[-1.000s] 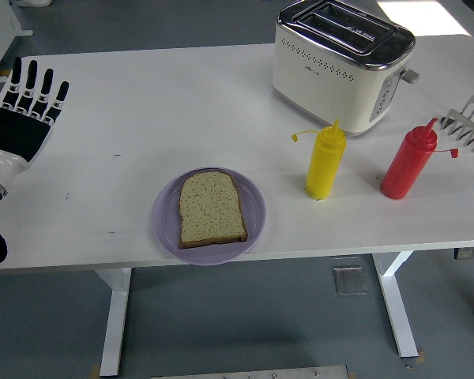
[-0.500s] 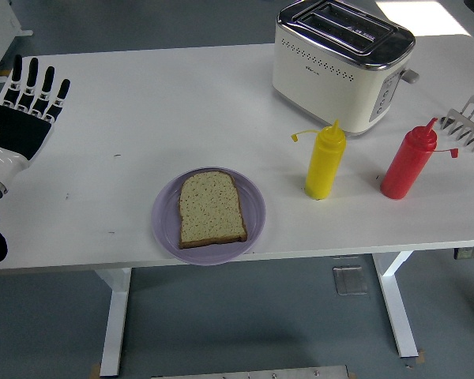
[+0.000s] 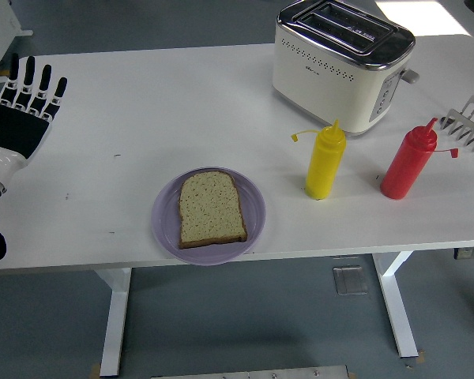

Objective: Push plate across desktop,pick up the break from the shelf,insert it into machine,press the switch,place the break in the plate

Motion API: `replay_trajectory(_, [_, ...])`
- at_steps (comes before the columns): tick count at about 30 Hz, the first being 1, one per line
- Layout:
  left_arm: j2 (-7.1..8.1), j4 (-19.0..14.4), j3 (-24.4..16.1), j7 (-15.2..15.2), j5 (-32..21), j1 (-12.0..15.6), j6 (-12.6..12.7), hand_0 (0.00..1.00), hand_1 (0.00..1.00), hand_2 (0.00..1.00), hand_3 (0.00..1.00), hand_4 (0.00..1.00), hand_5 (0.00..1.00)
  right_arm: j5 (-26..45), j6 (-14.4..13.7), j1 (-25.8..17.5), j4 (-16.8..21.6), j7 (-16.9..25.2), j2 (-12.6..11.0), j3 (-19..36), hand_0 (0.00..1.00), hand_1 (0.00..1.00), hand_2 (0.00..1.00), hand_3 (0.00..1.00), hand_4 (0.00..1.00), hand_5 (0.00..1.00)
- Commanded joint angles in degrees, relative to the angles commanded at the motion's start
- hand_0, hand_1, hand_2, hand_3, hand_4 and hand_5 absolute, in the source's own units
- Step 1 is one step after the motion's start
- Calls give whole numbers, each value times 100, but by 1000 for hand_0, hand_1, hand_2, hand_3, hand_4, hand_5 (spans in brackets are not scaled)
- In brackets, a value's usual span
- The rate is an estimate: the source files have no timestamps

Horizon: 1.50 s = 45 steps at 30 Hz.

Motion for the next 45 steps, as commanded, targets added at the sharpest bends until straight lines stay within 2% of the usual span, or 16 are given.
replay_trajectory(45, [-3, -5, 67, 2, -9, -7, 5, 831, 762, 716, 724, 785, 998, 45, -21, -122, 21, -29, 22, 64, 784, 737, 717, 709, 686, 344])
